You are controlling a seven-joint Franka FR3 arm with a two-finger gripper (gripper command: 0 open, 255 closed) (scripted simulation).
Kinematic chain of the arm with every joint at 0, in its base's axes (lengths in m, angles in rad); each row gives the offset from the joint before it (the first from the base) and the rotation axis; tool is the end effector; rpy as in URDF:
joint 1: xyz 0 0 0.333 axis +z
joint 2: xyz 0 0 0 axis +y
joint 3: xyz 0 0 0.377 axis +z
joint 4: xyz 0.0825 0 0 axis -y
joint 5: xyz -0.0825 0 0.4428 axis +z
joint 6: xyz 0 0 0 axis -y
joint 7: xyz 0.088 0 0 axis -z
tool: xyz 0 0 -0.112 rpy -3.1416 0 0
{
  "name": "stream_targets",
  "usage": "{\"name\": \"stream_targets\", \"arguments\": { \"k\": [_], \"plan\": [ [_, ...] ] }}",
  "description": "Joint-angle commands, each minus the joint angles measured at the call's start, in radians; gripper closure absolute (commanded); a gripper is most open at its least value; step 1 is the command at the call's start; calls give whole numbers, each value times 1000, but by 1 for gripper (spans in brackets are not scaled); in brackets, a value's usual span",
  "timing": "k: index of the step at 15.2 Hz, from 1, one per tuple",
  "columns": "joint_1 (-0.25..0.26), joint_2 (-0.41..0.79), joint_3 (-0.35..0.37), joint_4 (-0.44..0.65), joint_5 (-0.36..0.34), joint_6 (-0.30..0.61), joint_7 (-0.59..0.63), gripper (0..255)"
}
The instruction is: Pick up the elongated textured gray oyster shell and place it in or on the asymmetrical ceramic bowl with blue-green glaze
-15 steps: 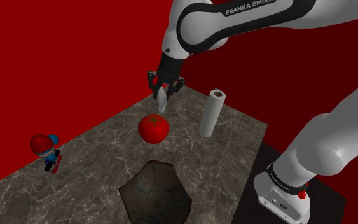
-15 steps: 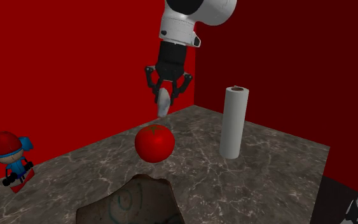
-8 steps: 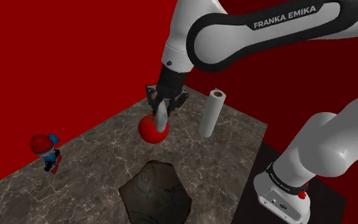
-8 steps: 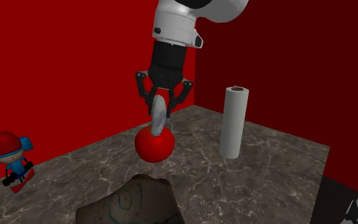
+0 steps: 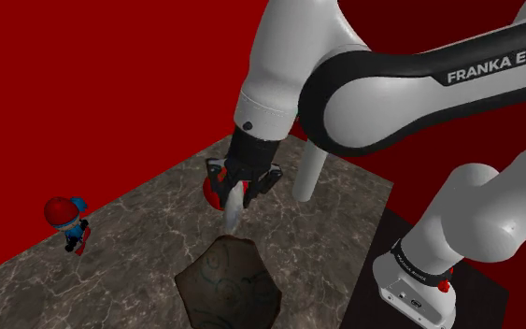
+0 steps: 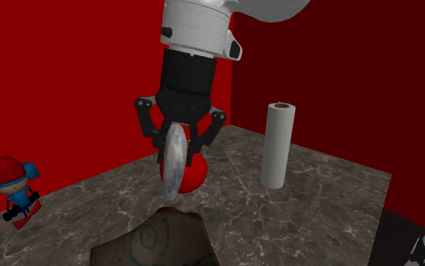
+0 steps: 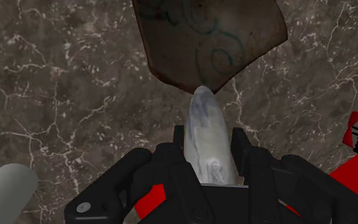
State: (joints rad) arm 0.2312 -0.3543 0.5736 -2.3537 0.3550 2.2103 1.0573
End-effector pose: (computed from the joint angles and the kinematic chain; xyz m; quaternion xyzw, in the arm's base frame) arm 0.3294 0.3827 0.4855 -0.9691 0.2242 -0.0079 0.1025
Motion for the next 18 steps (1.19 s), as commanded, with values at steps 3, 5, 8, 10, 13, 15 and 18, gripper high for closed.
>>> {"name": "stream_targets", "arguments": {
  "k": [3,5,8,10,13,15,18],
  "plan": [
    [42,-30,66,-16,23,9,93,255],
    [58,-34,104,-11,29,13,144,255],
    [78,-32,164,5,31,18,224,255],
    [77,-19,174,-13,31,48,224,255],
    [73,1,190,-39,29,93,226,255],
    [70,17,200,-55,27,124,228,255],
    [64,43,217,-78,21,171,232,255]
  ]
}}
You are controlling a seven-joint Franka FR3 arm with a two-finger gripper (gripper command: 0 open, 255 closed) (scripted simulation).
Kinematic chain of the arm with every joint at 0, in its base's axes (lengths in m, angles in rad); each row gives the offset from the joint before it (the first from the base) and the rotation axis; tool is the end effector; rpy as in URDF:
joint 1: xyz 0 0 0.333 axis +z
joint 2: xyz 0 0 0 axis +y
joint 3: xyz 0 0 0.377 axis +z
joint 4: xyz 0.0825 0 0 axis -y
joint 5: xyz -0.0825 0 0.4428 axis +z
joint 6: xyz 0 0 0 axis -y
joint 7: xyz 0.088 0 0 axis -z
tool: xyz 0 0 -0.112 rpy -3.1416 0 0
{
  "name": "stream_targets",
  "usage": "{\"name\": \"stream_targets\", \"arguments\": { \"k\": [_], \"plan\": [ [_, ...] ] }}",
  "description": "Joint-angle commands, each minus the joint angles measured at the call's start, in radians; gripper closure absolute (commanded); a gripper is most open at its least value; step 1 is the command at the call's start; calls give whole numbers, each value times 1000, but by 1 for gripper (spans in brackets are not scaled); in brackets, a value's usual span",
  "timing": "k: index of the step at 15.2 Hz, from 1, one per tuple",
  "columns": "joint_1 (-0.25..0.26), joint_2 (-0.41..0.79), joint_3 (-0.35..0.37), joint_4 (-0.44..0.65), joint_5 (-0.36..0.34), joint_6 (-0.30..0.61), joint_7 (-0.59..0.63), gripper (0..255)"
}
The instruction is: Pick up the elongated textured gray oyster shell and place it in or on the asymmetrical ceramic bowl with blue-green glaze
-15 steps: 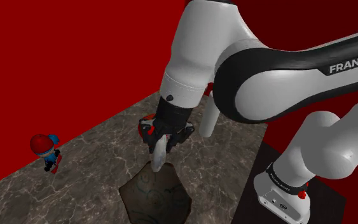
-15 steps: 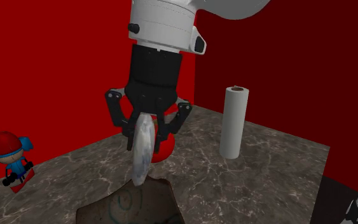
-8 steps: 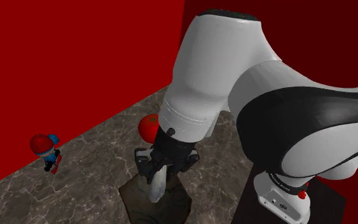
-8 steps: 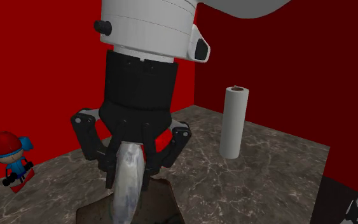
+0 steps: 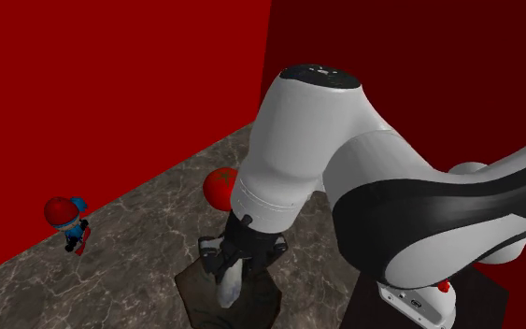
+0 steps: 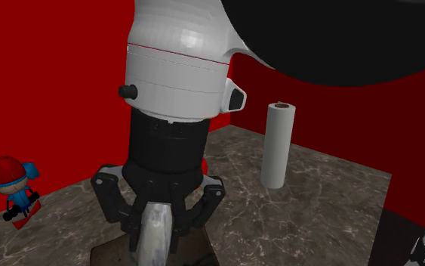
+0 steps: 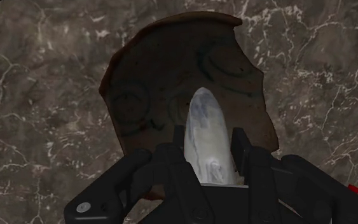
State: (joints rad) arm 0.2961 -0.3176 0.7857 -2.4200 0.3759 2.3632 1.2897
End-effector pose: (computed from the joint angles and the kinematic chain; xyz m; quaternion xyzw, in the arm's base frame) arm 0.2265 0.4574 0.4302 -0.9688 0.2256 -0.0077 0.1021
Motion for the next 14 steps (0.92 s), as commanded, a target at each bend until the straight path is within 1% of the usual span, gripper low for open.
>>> {"name": "stream_targets", "arguments": {
  "k": [1,2,10,11,14],
  "plan": [
    [-3,16,11,-19,-3,35,2,255],
    [-7,31,20,-29,-8,59,6,255],
    [-7,32,20,-29,-8,59,6,255],
    [-7,32,20,-29,-8,59,6,0],
    [-7,33,21,-29,-9,59,7,0]
  ]
}}
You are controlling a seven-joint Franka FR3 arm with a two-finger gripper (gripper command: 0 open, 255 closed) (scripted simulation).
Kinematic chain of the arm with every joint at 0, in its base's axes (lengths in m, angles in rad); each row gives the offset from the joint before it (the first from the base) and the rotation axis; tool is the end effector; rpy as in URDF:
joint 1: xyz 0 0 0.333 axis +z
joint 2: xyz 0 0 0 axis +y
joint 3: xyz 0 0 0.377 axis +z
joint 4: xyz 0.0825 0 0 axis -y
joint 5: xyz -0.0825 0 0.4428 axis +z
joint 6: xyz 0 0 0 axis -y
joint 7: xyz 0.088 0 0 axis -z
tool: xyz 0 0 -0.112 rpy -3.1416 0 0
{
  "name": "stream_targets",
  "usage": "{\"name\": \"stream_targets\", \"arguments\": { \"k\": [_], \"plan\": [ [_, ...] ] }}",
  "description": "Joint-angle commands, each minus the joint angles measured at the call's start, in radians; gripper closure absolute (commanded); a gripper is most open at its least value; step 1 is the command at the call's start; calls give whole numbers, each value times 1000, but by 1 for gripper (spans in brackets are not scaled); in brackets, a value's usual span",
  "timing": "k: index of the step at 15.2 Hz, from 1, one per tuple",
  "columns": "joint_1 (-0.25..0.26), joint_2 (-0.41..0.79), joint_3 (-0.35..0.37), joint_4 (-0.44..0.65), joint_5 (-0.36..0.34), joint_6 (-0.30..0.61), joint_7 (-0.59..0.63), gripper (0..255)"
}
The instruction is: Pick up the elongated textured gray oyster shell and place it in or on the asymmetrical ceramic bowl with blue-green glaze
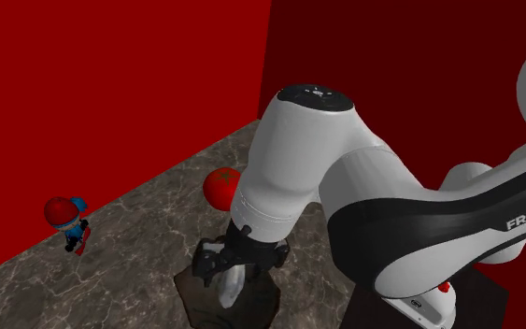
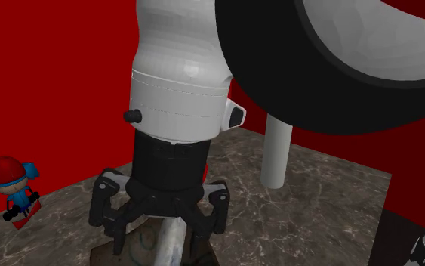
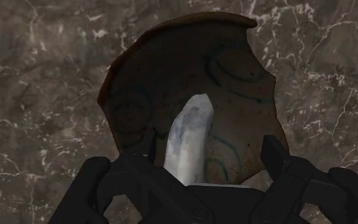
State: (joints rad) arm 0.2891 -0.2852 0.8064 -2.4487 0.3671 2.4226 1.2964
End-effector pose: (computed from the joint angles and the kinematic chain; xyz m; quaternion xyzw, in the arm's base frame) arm 0.2259 0.4564 0.4087 -0.9688 0.2254 -0.0080 0.1024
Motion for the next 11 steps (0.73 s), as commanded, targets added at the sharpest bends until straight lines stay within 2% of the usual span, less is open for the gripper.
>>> {"name": "stream_targets", "arguments": {
  "k": [1,2,6,11],
  "plan": [
    [0,0,0,0,0,0,0,0],
    [1,-1,-1,-1,1,0,-1,0],
    [33,-115,-73,42,41,-154,-36,0],
    [33,-115,-73,42,41,-154,-36,0]
  ]
}}
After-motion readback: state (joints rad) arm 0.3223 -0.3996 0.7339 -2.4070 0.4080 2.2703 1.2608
